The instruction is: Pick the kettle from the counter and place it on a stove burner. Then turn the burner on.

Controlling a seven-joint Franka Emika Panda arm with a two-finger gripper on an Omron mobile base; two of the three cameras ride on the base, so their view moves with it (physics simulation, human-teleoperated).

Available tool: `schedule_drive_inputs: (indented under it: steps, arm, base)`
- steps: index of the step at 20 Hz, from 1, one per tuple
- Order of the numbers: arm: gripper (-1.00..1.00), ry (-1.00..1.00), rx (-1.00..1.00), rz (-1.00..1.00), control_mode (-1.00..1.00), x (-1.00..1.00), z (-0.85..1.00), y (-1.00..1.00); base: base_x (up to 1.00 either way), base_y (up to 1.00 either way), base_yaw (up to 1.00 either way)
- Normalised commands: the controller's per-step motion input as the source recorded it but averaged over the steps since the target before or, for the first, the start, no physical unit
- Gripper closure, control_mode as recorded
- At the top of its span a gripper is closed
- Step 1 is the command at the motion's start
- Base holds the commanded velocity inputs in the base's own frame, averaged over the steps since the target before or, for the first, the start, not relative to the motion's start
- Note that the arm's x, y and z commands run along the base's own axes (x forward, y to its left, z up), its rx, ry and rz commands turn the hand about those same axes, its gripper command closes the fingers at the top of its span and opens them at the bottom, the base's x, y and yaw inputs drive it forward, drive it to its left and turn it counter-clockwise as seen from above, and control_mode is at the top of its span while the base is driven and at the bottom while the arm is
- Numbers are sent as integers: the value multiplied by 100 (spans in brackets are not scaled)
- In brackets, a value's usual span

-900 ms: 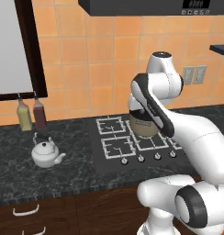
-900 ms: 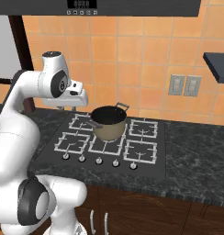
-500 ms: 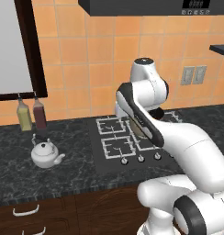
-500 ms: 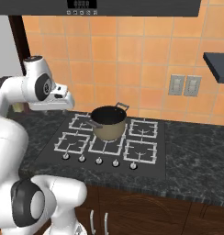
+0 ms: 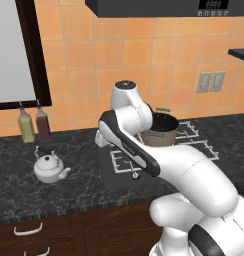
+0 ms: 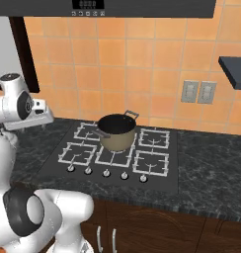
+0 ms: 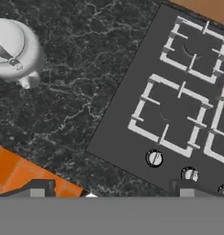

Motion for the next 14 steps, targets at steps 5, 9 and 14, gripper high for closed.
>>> schedule_drive_inputs:
  steps: [5,9,14]
  arm:
    - [-100,11,-6,36,-100,3,-1,100]
    - [-100,2,-1,6,-100,29,-1,100]
    - [-100,0,0,0,-100,30,-24,100]
  base:
    - [0,0,0]
    - [0,0,0]
    - [0,0,0]
